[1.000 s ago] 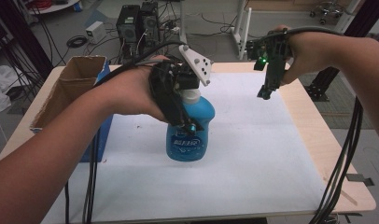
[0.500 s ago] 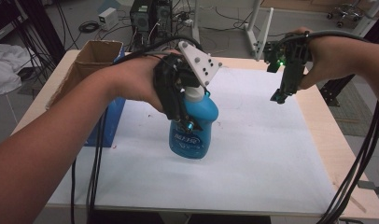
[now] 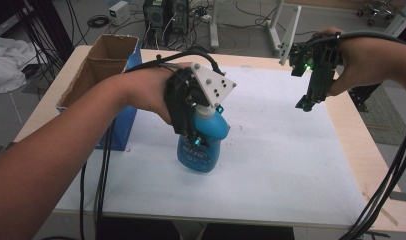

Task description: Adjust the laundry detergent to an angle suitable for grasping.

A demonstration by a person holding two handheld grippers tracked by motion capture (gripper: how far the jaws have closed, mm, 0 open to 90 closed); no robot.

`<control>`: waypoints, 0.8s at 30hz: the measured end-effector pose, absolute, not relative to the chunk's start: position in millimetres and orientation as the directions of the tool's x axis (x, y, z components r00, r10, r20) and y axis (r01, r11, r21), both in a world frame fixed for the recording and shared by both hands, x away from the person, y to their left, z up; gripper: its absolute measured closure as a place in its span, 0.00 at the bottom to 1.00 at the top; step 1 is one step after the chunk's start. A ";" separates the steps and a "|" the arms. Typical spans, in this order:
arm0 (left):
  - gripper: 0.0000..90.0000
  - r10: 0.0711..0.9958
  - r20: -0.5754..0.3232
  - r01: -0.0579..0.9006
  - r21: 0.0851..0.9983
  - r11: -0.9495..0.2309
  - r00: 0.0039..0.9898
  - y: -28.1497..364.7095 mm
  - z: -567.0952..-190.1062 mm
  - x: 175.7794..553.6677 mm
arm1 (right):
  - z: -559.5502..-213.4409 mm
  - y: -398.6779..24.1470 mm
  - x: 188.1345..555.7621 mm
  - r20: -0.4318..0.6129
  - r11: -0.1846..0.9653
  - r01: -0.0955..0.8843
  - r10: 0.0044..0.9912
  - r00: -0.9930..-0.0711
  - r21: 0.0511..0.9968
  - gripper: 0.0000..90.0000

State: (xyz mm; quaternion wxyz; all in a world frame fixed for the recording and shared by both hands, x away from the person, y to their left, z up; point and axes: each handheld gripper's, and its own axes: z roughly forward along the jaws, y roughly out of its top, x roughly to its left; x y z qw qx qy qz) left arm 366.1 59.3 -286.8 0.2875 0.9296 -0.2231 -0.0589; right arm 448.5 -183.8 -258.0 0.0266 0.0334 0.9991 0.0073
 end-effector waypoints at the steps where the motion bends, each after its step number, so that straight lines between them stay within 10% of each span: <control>1: 0.43 -0.448 0.019 -0.380 0.564 -0.733 0.894 59.7 -287.6 365.8 | -257.8 -183.5 447.8 -0.053 0.998 0.066 0.067 -0.996 0.013 0.02; 24: 0.43 -0.446 0.054 -0.395 0.568 -0.722 0.894 69.8 -304.2 366.0 | -264.4 -186.0 442.3 -0.046 0.997 0.072 0.073 -0.996 0.018 0.02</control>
